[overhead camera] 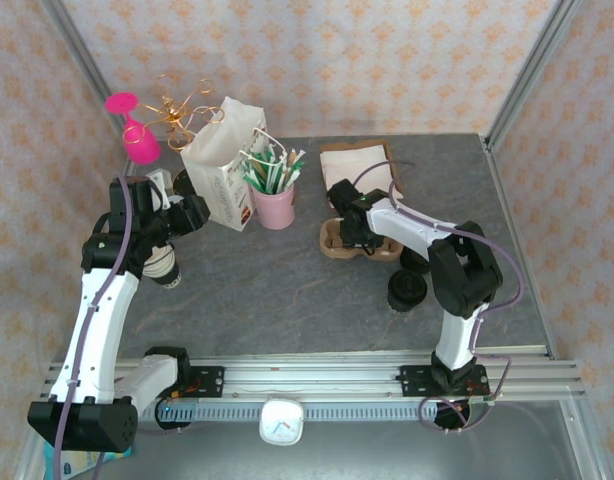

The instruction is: Pack the takeout coffee

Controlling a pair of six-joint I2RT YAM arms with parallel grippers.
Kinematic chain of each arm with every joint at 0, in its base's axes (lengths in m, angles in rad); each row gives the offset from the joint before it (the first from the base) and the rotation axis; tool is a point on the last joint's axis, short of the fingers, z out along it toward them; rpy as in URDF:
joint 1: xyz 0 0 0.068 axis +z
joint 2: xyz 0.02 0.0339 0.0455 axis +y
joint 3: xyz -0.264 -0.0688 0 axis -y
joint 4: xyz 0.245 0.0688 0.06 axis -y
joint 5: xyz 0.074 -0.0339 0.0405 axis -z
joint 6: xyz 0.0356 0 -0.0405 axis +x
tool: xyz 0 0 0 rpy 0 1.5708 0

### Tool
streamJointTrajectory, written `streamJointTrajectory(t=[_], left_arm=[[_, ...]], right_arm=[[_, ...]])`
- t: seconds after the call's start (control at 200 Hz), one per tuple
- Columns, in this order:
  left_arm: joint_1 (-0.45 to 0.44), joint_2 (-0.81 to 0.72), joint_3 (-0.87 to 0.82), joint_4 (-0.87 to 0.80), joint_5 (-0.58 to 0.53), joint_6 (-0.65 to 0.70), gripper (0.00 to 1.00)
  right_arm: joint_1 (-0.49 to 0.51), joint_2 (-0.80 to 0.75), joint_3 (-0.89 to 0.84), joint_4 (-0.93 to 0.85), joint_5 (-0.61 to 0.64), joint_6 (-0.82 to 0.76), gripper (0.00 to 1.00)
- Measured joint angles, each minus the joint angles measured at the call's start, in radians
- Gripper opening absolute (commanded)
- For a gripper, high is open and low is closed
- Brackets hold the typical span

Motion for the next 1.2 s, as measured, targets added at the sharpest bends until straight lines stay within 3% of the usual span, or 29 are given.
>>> streamJointTrajectory(t=[0.55, 0.976, 1.201], left_arm=[[-0.025, 0.011, 0.001, 0.0, -0.011, 0.0, 0.64], [-0.032, 0.011, 0.001, 0.0, -0.014, 0.0, 0.64], [-0.035, 0.011, 0.002, 0.0, -0.015, 0.0, 0.64]], right_arm=[[-0.019, -0.026, 0.0, -0.001, -0.005, -0.001, 0.43], [-0.024, -0.046, -0.007, 0.004, -0.039, 0.0, 0.46], [-0.024, -0.046, -0.007, 0.007, -0.036, 0.0, 0.53]])
